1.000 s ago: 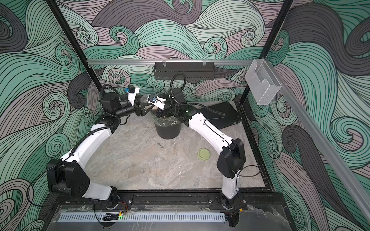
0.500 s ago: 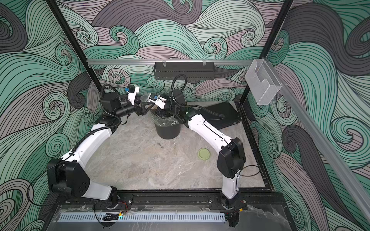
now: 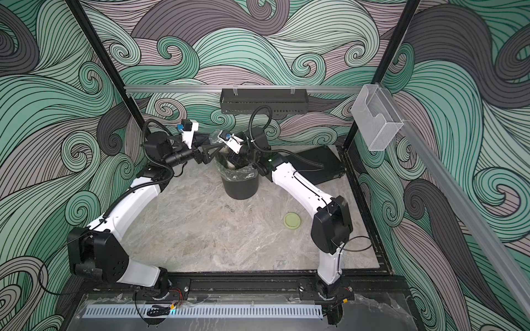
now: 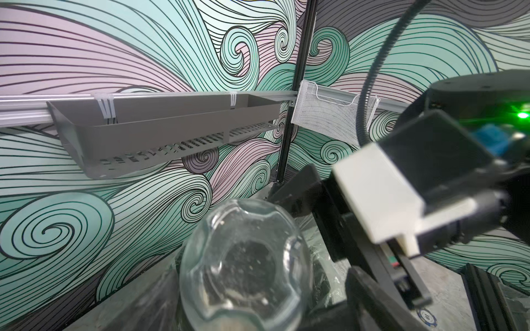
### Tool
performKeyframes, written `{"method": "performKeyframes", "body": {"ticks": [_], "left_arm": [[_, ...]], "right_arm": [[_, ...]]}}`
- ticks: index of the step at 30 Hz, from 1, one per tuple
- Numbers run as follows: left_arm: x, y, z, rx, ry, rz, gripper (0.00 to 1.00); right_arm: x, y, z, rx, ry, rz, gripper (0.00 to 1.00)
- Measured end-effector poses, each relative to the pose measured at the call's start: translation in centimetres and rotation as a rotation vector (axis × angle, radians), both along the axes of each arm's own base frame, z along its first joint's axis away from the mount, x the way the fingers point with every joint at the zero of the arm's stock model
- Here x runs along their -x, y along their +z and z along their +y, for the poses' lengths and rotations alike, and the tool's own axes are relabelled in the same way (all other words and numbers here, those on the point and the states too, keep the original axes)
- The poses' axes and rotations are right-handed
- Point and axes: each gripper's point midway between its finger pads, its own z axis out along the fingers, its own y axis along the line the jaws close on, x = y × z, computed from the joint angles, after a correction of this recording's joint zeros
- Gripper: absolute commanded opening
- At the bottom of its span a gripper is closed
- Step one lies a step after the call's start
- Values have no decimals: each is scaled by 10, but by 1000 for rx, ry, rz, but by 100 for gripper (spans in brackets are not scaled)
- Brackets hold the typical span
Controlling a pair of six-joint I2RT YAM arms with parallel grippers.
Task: Empty expired oatmeal from jars
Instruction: Pour the expired oatmeal into the trash bin.
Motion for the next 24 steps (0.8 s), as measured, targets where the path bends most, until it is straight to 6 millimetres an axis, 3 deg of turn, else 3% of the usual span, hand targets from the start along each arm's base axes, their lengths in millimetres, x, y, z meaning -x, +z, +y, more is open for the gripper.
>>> {"method": "performKeyframes", "body": {"ticks": [4,12,19,24], "left_arm": [[2,2,-3,1,-9,-8,98],[2,17,5,7,60,-44,98],[15,52,21,29,153,-129,98],[14,55,28,32,195,-136,99]], "right_arm": [[-10,-5,-13,19,-49,10,23],[-11,-5,-12,-35,-71,57,23],[-22,7,-17,-246,-127,149,22],[-34,0,-27,-420,-173,229,23]]}}
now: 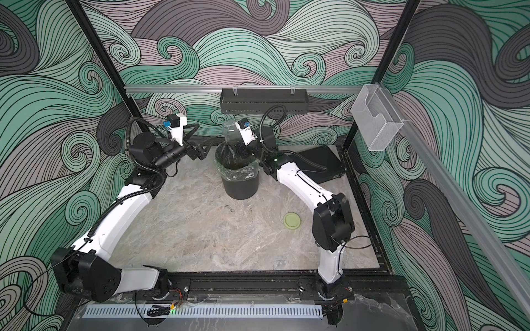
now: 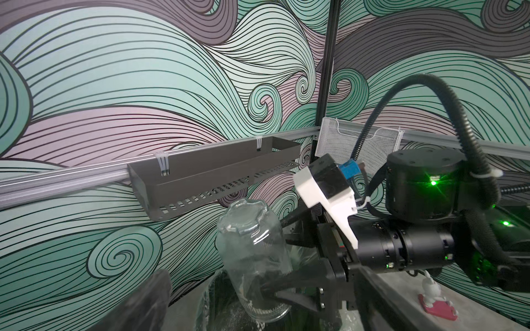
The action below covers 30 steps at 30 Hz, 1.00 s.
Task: Empty expired oatmeal from jars
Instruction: Pour the expired oatmeal into the trash bin.
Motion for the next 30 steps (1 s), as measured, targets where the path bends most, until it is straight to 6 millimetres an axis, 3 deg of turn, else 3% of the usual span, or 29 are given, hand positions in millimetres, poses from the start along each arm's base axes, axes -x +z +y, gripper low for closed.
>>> {"method": "performKeyframes", "body": {"ticks": [7,13,15,22,25,30], "left_arm": [[0,-1,7,1,27,8,99],[7,5,10,-2,34,0,98],[8,6,12,-1,37,-2,99],[6,-6,12,-6,38,24,99],[6,-8,12,-7,37,30,99],[5,-8,11,-4,35,34,99]], "right_arm": [[-4,-18,-10,-182,-21,-6,23],[6,16,-5,-335,17,-103,23],[11,20,-3,-303,26,-128,23],[40,3,2,9,43,-156,26],[49,10,-1,-38,89,-130,27],[48,16,-1,-95,112,-96,27]]}}
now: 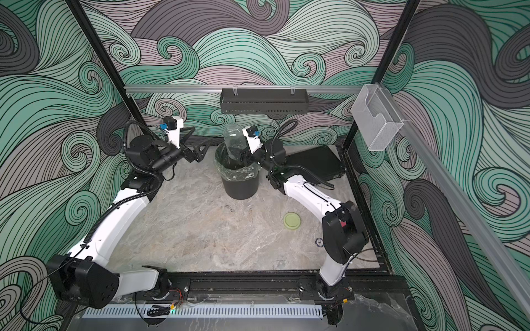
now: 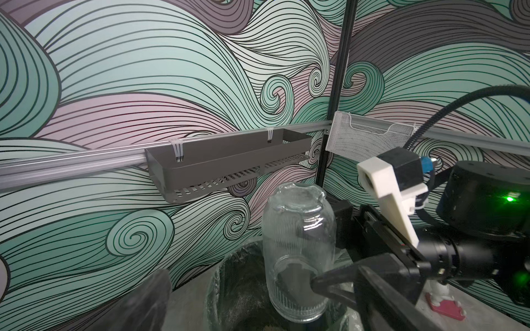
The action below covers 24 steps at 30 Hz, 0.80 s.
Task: Empty expired oatmeal from jars
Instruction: Pour the expired oatmeal into the trash bin.
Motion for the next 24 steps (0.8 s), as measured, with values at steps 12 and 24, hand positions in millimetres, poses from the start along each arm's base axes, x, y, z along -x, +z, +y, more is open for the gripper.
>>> {"method": "performKeyframes", "body": {"ticks": [12,24], "left_arm": [[-14,-24,-16,23,-92,71,98],[-30,-43,-48,90,-224,154,97]], "right_arm": [[6,-13,4,124,-4,5,29],[22,-9,23,148,67,-27,29]]}}
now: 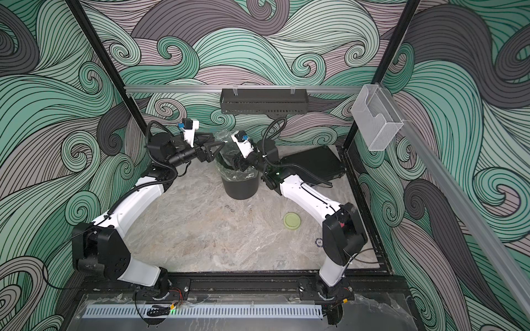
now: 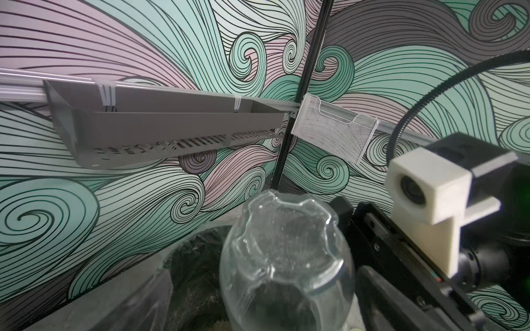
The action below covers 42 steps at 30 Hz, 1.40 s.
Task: Empty expired oatmeal from jars
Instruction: Pour the expired oatmeal into the trash bin, then place the jar at the center of the board.
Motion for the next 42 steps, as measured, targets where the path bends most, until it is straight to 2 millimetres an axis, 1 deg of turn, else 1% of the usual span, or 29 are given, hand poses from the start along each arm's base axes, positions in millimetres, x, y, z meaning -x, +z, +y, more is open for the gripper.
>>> {"method": "performKeyframes", "body": {"ticks": [6,9,12,14,15,16,18,19,22,23,27,33,35,38,42], "left_arm": [[2,10,-15,16,-44,-25,92],[2,9,-21,19,-58,-23,84],[1,7,-24,17,-63,-19,65],[2,7,-24,18,-64,-18,49],[1,7,-24,18,-62,-17,43],[1,7,-24,18,-59,-17,38],[1,7,-24,19,-57,-18,32],[0,7,-23,19,-54,-17,30],[-2,7,-22,19,-39,-17,29],[-3,6,-22,20,-29,-15,30],[-9,5,-17,20,17,-9,29],[-15,7,-12,34,63,-2,29],[-18,9,-9,52,85,3,28],[-27,17,1,115,160,23,26],[-36,31,16,252,255,31,24]], "right_arm": [[6,10,7,4,33,-16,29],[10,16,10,3,47,-29,29],[11,17,12,5,53,-36,29],[12,17,12,8,57,-40,30],[12,17,13,9,58,-40,32],[12,17,13,10,58,-40,42],[12,17,12,12,58,-43,68],[12,17,12,14,58,-46,76],[10,17,11,27,48,-63,96],[10,17,10,31,42,-69,99],[16,21,-2,50,9,-93,99],[24,26,-39,63,-86,-92,99],[23,28,-51,52,-140,-47,99],[25,37,-64,11,-195,65,99],[33,64,-73,-104,-229,231,99]]}}
